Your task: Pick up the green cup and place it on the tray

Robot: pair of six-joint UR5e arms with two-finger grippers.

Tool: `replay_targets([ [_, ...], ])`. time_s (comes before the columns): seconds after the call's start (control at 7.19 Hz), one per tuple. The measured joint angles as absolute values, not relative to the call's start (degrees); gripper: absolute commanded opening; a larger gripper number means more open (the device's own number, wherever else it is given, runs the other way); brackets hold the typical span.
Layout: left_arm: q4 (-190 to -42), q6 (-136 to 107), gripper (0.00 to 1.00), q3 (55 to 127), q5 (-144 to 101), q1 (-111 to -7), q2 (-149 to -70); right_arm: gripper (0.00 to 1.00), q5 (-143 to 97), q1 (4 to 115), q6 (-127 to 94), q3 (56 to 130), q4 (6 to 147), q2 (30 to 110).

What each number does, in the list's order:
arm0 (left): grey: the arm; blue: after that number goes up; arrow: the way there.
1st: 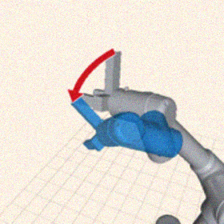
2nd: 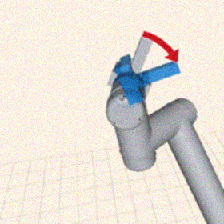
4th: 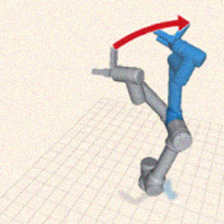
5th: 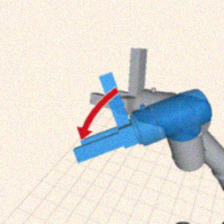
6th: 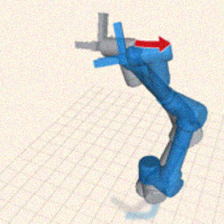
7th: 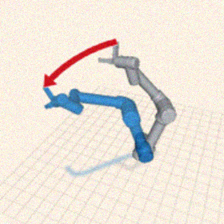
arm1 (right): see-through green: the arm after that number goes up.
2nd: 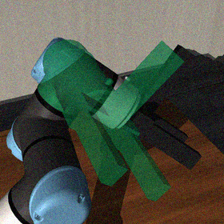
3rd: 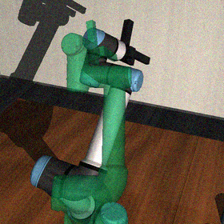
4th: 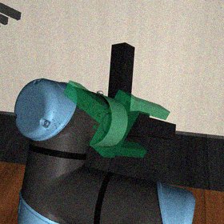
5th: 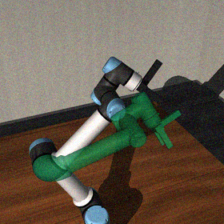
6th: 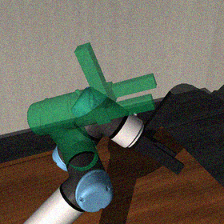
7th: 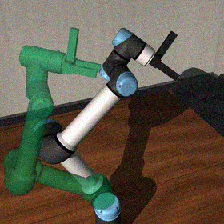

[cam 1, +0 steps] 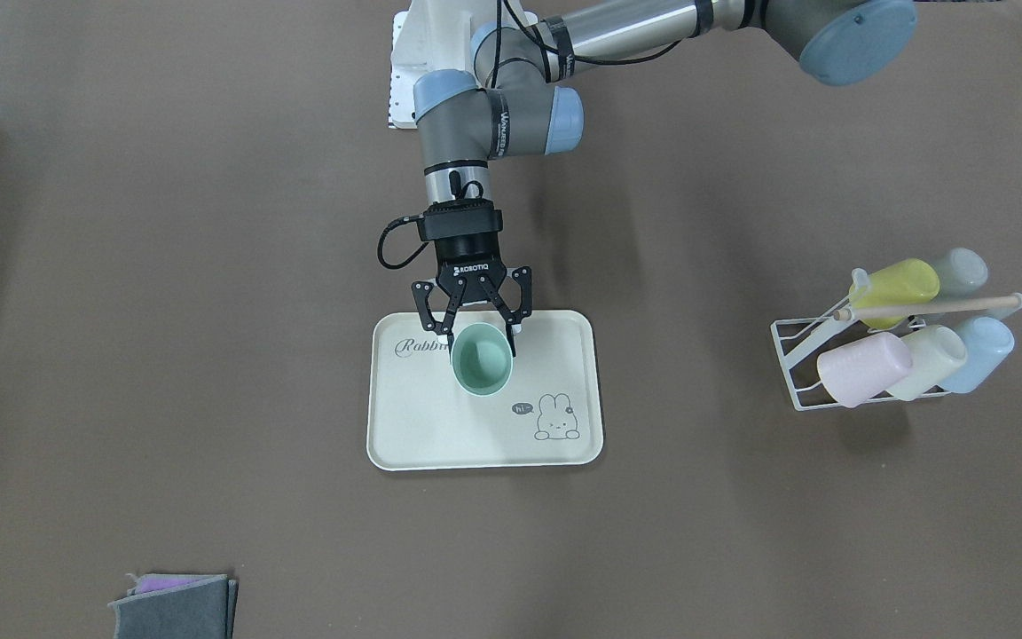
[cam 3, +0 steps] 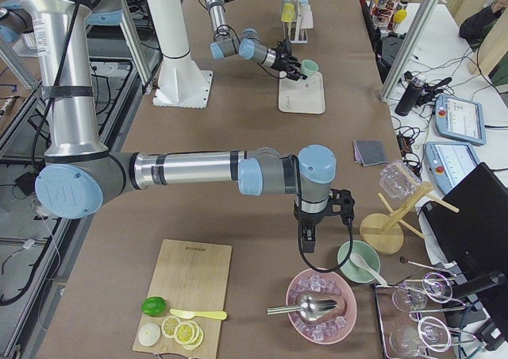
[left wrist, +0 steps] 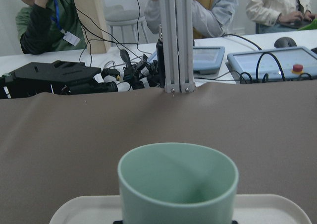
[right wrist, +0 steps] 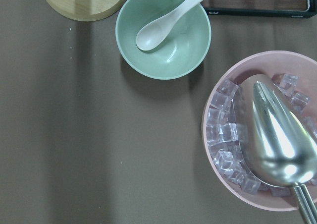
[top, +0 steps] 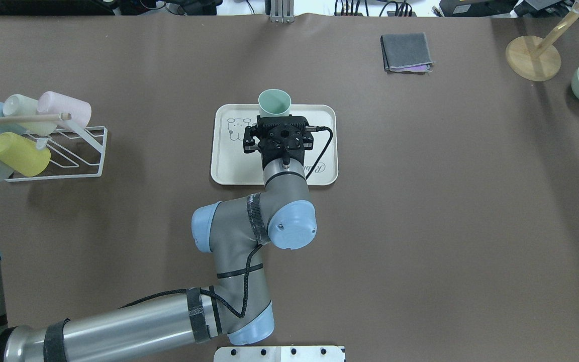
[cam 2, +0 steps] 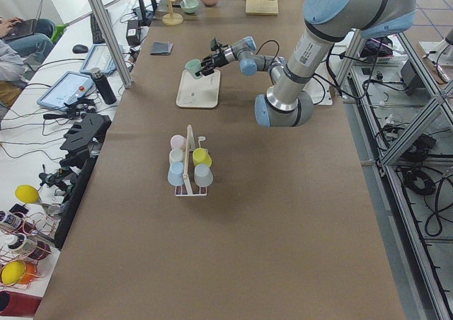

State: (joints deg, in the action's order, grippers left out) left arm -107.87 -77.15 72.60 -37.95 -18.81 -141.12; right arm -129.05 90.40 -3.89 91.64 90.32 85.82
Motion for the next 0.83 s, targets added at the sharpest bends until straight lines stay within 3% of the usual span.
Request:
replay_targets([
  [0.83,-114.16,-82.29,0.00,61.08,-33.87,-18.71,-143.85,1.00,-129.24,86.50,-12.37,93.58,90.20,84.90],
])
